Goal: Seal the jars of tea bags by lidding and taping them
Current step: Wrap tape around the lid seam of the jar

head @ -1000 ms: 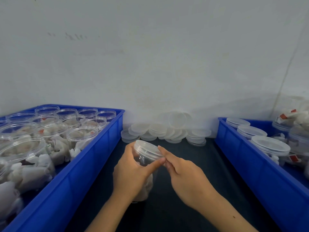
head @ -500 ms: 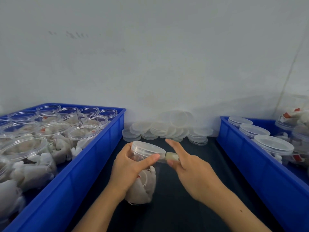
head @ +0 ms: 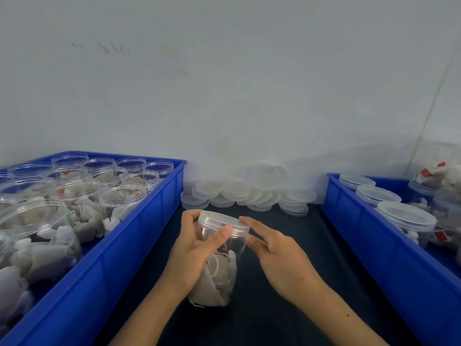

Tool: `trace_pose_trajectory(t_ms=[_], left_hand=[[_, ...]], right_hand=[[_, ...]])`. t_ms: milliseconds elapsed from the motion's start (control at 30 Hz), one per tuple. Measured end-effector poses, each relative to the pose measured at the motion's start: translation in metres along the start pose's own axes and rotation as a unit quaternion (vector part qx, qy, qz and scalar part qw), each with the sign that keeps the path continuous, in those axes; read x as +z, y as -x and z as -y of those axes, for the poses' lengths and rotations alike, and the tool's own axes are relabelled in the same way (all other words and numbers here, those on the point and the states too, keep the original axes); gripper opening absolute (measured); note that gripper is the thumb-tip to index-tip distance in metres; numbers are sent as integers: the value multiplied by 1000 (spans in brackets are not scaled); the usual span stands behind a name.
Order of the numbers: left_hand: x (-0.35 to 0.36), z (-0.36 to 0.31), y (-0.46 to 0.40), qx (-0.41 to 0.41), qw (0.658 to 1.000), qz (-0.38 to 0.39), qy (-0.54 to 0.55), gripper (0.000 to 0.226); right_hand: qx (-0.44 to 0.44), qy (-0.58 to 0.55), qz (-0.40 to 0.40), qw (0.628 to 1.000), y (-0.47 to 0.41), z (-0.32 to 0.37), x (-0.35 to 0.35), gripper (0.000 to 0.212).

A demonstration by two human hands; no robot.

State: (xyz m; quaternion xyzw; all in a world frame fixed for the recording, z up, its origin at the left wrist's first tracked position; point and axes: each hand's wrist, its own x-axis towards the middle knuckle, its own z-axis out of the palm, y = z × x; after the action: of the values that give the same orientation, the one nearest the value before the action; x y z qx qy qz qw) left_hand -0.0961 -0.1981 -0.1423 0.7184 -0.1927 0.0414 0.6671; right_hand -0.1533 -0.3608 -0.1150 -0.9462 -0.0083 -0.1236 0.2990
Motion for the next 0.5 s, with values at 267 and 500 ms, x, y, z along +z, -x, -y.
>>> trace_pose_trajectory(t_ms=[267, 500], left_hand=[[10, -7, 2, 26, 983, -81, -163, 106], [-7, -2, -5, -30, 998, -47, -5, 92]], right_hand=[[14, 28, -18, 999, 8, 12, 3, 41], [12, 9, 44, 999, 10, 18, -4, 50]])
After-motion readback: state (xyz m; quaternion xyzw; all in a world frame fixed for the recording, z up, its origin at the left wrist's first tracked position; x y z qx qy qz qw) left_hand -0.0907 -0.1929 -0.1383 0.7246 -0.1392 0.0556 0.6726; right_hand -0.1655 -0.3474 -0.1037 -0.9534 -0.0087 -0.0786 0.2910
